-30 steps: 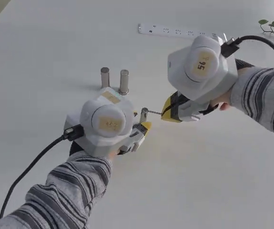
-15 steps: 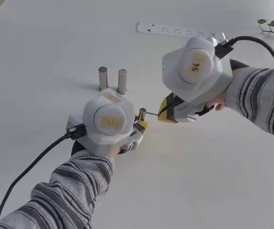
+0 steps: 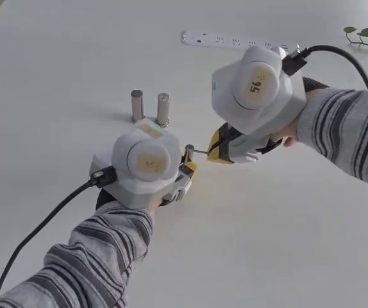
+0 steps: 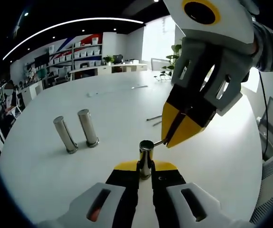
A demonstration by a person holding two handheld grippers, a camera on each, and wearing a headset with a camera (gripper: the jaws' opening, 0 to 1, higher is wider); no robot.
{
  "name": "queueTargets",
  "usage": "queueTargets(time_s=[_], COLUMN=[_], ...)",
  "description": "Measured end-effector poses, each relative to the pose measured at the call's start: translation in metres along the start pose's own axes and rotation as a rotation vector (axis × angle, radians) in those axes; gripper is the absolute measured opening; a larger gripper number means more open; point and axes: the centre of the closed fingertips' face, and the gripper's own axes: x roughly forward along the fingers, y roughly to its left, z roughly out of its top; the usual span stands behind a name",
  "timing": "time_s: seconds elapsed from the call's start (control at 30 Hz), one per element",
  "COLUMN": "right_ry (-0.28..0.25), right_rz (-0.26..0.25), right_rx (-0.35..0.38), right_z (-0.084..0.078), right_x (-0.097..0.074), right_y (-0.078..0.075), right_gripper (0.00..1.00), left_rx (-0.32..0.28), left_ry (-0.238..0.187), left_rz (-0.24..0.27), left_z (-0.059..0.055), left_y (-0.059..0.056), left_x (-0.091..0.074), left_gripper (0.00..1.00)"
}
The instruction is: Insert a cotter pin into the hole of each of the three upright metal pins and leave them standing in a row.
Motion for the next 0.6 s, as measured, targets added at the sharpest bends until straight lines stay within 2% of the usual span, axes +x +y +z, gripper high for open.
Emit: queueTargets(time_s=[0.07, 0.17, 0.6], right_ry=[-0.003, -0.015, -0.036], right_rz=[-0.001, 0.002, -0.006], right_rx=[0.001, -0.002, 0.013], right_z=[0.001, 0.003, 0.011], right_x=[0.000, -0.002, 0.000], right_y=[0.000, 0.000, -0.001], right_gripper=[0.00, 0.00, 0.00], left_rx=[0.004, 0.040, 0.018], left_ry=[0.001, 0.001, -0.004], left_rz=[0.000, 0.002, 0.010], left_z=[0.000, -0.001, -0.001], left_y=[0.000, -0.001, 0.000], left_x=[0.000, 0.000, 0.001], left_gripper=[0.05, 0.05, 0.05])
